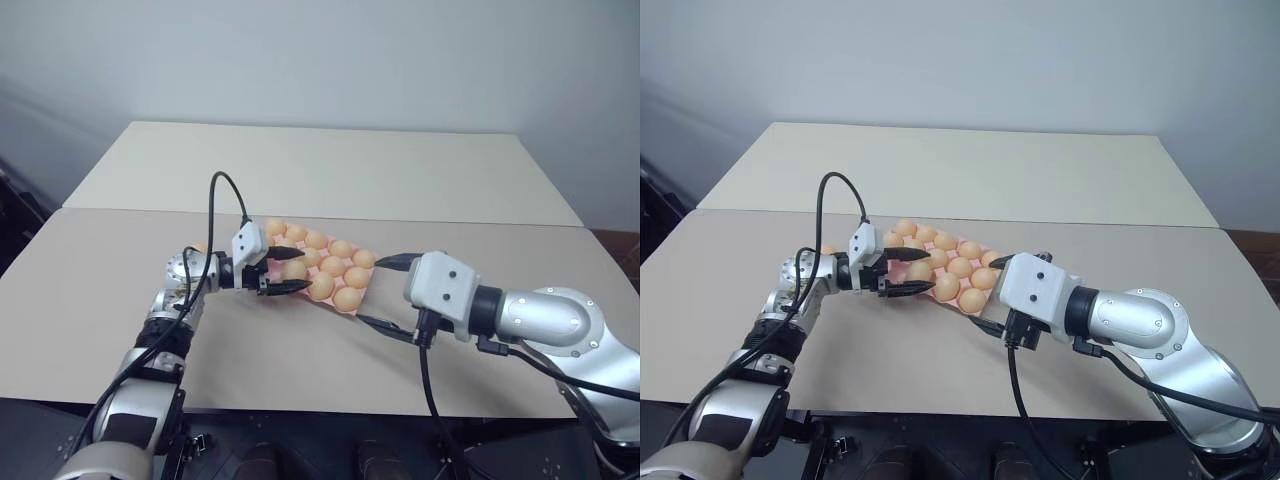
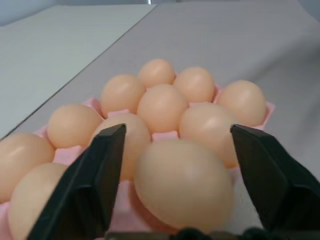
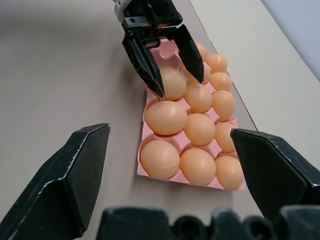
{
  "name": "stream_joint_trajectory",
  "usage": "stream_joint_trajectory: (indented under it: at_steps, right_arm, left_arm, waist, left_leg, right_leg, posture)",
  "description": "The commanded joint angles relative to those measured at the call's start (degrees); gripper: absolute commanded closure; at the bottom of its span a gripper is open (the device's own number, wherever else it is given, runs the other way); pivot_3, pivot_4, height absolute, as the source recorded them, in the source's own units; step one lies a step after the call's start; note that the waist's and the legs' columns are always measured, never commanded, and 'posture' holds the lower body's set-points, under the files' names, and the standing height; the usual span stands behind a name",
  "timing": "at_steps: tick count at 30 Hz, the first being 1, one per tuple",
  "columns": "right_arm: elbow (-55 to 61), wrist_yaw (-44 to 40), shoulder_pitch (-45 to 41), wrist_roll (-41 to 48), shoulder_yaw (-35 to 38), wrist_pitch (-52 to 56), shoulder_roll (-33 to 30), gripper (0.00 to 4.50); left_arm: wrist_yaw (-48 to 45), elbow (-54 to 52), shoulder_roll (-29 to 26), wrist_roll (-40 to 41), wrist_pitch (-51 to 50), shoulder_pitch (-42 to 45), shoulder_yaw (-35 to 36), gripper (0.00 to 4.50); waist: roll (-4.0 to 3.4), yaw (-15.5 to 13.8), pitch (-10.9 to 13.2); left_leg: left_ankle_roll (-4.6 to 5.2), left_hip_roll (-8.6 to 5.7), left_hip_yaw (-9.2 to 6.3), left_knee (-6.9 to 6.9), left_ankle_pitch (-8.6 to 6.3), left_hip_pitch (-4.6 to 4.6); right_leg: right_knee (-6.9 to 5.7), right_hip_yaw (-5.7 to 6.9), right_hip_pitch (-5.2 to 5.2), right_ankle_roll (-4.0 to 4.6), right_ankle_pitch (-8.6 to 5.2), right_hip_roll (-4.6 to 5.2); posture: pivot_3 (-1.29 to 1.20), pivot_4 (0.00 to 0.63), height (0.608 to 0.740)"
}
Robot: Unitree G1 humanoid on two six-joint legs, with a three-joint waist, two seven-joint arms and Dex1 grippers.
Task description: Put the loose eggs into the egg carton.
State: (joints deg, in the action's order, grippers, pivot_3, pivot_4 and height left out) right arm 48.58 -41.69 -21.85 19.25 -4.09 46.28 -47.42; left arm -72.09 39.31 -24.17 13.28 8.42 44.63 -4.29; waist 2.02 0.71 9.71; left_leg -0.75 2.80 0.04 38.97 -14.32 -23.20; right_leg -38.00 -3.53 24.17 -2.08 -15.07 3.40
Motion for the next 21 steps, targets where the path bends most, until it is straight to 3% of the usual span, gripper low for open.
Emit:
stream_joint_trajectory:
  at_steps: [1, 10, 16, 21]
  right_arm:
    - [1.3, 0.4, -0.6, -0.1, 0.6, -0.8, -0.6, 0.0]
    - [1.3, 0.2, 0.0, 0.2, 1.3, -1.0, -1.1, 0.0]
    - [0.8, -1.2, 0.7, 1.3, 3.5, -2.8, -1.4, 0.0]
    - [-0.5, -4.0, 2.2, 2.1, 5.2, -6.1, -2.8, 0.0]
  left_arm:
    - [0.4, -0.5, 0.5, 1.2, 1.7, 1.6, 2.1, 0.23]
    - [-3.1, -8.2, -4.3, 4.0, -2.2, -1.2, 4.9, 0.23]
    - [-1.8, -22.4, -14.2, 4.6, -7.2, -11.0, 8.4, 0.23]
    - [-0.7, -34.2, -24.2, 7.8, -12.8, -24.4, 16.9, 0.23]
  waist:
    - [0.0, 0.0, 0.0]
    - [0.0, 0.4, 0.0]
    - [-0.01, 0.7, 0.0]
    - [-0.01, 0.6, 0.0]
  left_leg:
    - [0.0, 0.0, -0.01, 0.0, 0.0, 0.0]
    - [0.0, 0.01, -0.01, -0.01, 0.0, 0.0]
    - [0.0, 0.03, -0.01, -0.02, 0.0, 0.05]
    - [0.0, 0.07, 0.0, -0.05, 0.0, 0.04]
  right_leg:
    - [0.0, 0.0, 0.0, 0.0, 0.0, 0.0]
    - [-0.01, 0.0, 0.01, 0.0, 0.0, 0.0]
    - [-0.03, -0.03, 0.02, 0.0, 0.0, -0.01]
    - [0.0, -0.02, 0.03, 0.0, 0.0, 0.0]
  posture:
    - [0.0, 0.15, 0.74]
    - [0.0, 0.15, 0.74]
    - [0.0, 0.15, 0.74]
    - [0.0, 0.15, 0.74]
